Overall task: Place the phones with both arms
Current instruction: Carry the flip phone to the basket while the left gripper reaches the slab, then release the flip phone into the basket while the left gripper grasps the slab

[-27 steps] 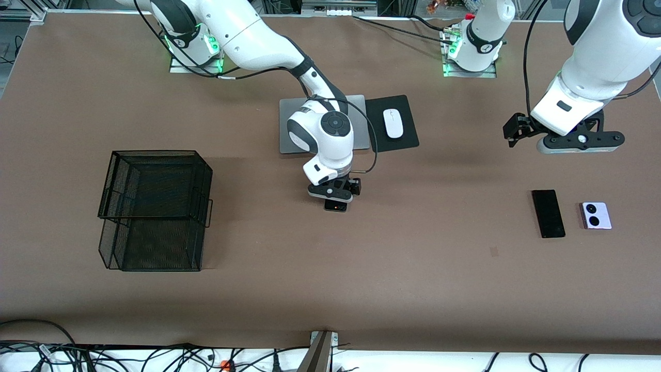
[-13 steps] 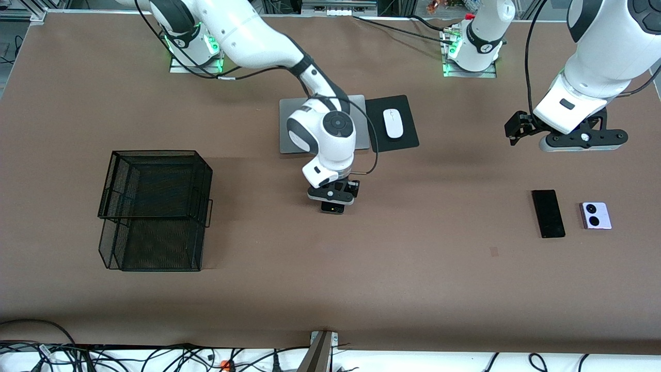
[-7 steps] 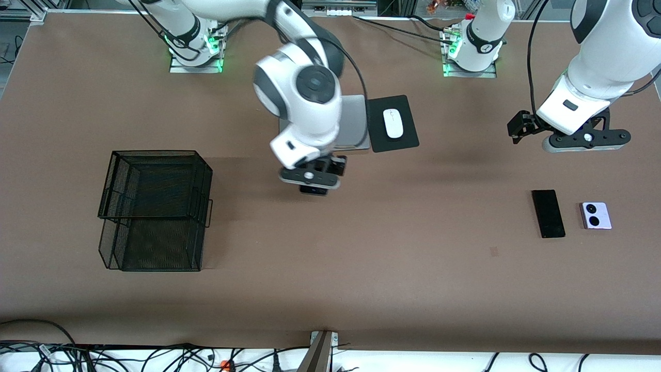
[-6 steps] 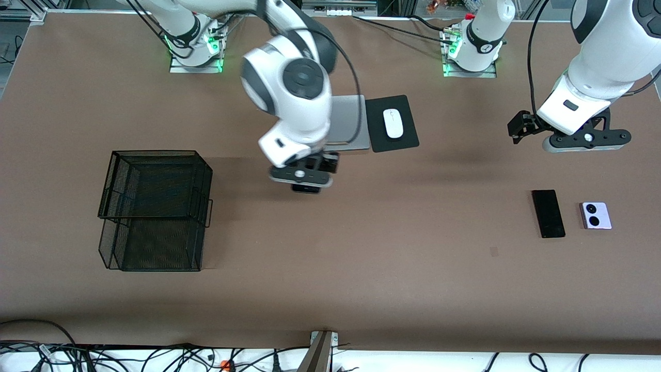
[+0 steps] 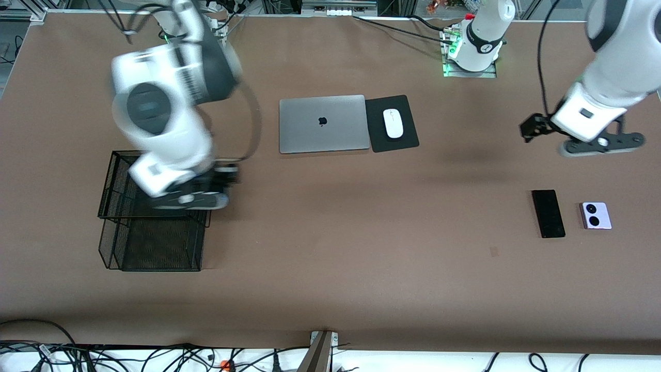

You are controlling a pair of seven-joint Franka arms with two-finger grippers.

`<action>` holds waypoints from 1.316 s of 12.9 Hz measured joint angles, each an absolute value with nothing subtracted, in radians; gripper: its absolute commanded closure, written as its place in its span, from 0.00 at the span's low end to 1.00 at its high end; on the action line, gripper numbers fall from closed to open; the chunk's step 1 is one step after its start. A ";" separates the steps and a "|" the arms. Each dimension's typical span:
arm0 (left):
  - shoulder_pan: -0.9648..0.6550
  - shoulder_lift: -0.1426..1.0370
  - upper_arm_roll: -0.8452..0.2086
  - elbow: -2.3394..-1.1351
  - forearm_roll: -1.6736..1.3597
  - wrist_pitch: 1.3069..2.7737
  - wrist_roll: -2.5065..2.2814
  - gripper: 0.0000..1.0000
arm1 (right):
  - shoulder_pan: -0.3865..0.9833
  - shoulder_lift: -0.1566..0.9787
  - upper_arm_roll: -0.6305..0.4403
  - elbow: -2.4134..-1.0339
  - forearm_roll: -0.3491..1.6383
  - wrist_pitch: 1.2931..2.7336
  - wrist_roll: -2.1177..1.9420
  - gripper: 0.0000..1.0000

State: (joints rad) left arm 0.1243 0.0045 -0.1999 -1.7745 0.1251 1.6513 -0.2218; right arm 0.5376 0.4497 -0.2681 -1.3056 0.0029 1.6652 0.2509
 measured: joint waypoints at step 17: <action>0.483 0.662 -0.195 -1.803 0.219 2.452 0.138 0.00 | 0.485 0.338 -0.593 -1.977 0.215 2.170 -0.301 0.00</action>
State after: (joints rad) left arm 0.4834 0.6623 -0.1954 -1.8025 0.2192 2.4519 0.1376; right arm 0.4851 0.3384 -0.5929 -1.9774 0.2154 2.1700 -0.3007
